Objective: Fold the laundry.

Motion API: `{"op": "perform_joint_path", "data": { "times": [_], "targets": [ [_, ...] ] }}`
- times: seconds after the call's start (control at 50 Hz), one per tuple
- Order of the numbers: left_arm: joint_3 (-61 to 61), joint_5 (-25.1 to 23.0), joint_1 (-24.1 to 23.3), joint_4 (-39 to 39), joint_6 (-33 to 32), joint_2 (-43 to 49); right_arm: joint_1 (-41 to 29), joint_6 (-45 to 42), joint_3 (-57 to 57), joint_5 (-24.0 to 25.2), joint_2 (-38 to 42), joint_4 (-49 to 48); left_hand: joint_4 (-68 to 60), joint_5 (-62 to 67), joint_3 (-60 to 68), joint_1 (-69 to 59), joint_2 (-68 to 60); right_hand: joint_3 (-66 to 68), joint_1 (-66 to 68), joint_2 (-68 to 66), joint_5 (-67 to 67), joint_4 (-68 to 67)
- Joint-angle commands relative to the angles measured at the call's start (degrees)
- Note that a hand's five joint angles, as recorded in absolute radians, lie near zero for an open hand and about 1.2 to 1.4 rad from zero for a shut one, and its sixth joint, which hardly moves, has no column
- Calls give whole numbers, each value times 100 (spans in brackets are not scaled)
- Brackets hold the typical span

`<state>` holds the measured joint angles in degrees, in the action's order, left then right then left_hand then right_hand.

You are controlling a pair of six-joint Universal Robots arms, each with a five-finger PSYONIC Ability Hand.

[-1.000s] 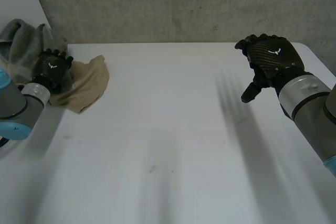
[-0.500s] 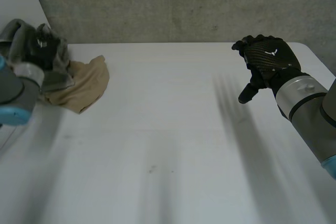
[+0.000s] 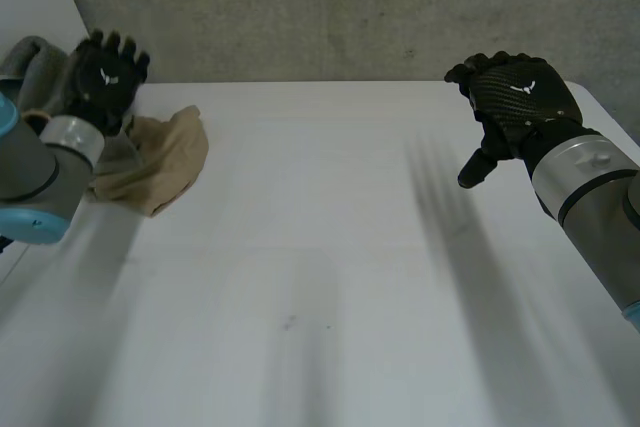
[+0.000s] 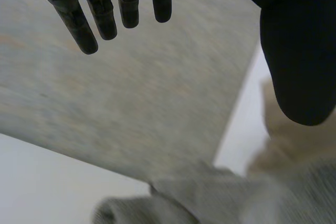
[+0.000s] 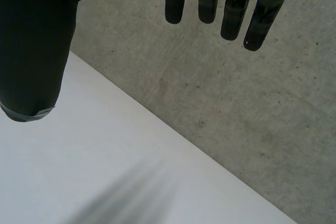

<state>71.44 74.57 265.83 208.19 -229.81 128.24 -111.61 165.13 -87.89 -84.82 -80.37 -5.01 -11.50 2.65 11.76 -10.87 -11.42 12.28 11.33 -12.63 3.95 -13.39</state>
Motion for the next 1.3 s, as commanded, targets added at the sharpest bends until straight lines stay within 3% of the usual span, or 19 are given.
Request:
{"op": "perform_joint_path", "data": {
  "times": [0.02, 0.34, 0.42, 0.48, 0.58, 0.68, 0.82, 0.94, 0.98, 1.22, 1.26, 1.3],
  "targets": [
    [-577, -759, 363, -857, -275, 789, -1, 1, -9, -8, 39, 0, -122, 8, 96, -185, -131, -228, -133, 263, -395, 339],
    [-1888, -646, 750, -1650, -310, 1801, 8, 1, -9, -8, 144, -9, -1720, 1605, 1694, -1783, -1728, -228, -133, 263, -395, 339],
    [-2152, -461, 786, -1747, -310, 1941, 8, -7, -1, -8, 171, -9, -3717, 3603, 3692, -3780, -3726, -228, -133, 263, -395, 339],
    [-2179, -224, 786, -1685, -319, 1898, 8, -7, 0, 1, 189, -9, -6841, 6727, 6815, -6904, -6849, -228, -133, 263, -395, 339],
    [-2056, 171, 751, -1317, -372, 1617, 17, -7, 8, 1, 189, -9, -6850, 6735, 6824, -6913, -6858, -228, -133, 263, -395, 339],
    [-1433, 251, 645, -763, -354, 827, 25, -7, 17, 1, 180, -9, -6850, 6735, 6824, -6913, -6858, -228, -133, 263, -395, 339],
    [-624, 277, -66, -622, -231, -456, 52, -7, 35, 1, 145, -9, -6850, 6735, 6824, -6913, -6858, -228, -133, 263, -395, 339],
    [-78, 286, -751, -622, 357, -1476, 52, -7, 61, 1, 101, 0, -6850, 6735, 6824, -6913, -6858, -228, -133, 263, -395, 339],
    [18, 295, -883, -630, 515, -1635, 52, -7, 61, 1, 66, 8, -6850, 6735, 6824, -6913, -6858, -228, -133, 263, -395, 339],
    [1020, 295, -2992, -1747, 2396, -2189, 96, -139, 70, 1, -128, 9, -6850, 6735, 6824, -6913, -6858, -228, -133, 263, -395, 339],
    [1108, 278, -3133, -1703, 2476, -2242, 96, -139, 70, 1, -128, 9, -6850, 6735, 6824, -6913, -6858, -228, -133, 263, -395, 339],
    [1126, 321, -2968, -1414, 2459, -2163, 96, -139, 61, 1, -128, 9, -5915, 5801, 5889, -5978, -5924, -228, -133, 263, -395, 339]
  ]
}}
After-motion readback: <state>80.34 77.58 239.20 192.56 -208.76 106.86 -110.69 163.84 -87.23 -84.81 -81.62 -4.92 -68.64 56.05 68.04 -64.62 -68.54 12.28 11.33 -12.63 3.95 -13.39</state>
